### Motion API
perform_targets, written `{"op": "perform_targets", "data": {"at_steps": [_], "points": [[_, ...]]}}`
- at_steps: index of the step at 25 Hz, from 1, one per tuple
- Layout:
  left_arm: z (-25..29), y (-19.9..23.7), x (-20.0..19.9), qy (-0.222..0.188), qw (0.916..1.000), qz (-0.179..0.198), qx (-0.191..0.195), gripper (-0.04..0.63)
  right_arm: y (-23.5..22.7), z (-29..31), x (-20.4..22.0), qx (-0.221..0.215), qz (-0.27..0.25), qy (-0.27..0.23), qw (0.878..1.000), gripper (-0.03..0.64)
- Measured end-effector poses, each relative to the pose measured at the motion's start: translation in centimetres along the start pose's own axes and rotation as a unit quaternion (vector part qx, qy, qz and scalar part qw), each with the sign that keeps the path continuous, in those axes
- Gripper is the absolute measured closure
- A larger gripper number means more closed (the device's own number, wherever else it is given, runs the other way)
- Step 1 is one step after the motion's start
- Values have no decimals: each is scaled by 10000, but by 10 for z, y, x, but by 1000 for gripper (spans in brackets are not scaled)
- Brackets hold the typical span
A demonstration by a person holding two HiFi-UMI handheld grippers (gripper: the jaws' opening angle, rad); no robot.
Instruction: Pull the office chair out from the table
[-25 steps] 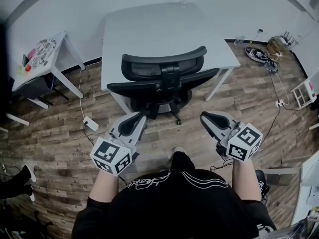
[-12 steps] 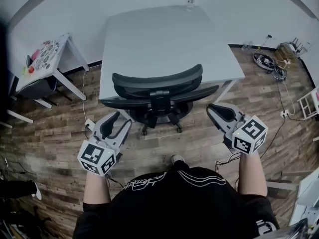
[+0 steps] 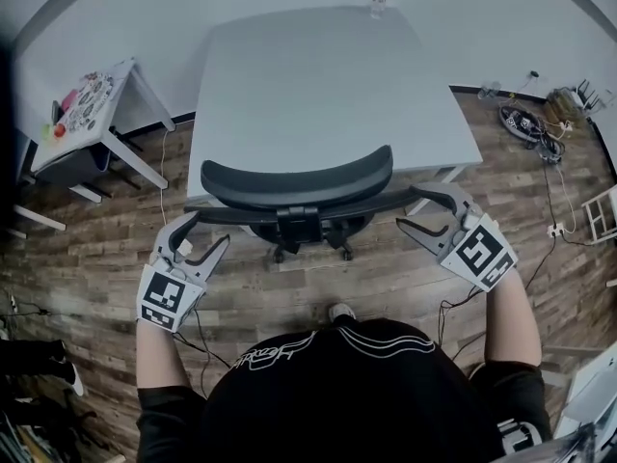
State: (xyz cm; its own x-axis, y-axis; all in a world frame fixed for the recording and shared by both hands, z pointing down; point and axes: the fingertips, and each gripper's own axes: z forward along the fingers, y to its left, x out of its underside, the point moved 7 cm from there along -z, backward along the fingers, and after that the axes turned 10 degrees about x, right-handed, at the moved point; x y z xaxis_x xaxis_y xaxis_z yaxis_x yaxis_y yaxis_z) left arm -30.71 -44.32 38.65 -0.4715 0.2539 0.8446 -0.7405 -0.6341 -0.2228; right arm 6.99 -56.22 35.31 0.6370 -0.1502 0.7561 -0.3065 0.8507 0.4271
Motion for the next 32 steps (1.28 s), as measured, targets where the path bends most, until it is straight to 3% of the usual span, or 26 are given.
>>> {"op": "perform_targets", "data": {"at_steps": [5, 13, 21, 28, 32], "points": [[13, 16, 8, 715, 9939, 800, 269, 357, -7, 22, 22, -261, -1053, 663, 9919, 390], [38, 29, 24, 1495, 9775, 1296, 736, 357, -8, 47, 41, -416, -1837, 1244, 9742, 390], [43, 33, 29, 1854, 9644, 1468, 1183, 394, -4, 56, 45, -505, -2028, 1423, 9675, 395], [46, 32, 31, 2174, 9507, 1827, 1245, 417, -6, 62, 43, -948, -2301, 1855, 9506, 446], [46, 30, 32, 2217, 9458, 2075, 1149, 422, -7, 62, 43, -981, -2280, 1906, 9498, 449]]}}
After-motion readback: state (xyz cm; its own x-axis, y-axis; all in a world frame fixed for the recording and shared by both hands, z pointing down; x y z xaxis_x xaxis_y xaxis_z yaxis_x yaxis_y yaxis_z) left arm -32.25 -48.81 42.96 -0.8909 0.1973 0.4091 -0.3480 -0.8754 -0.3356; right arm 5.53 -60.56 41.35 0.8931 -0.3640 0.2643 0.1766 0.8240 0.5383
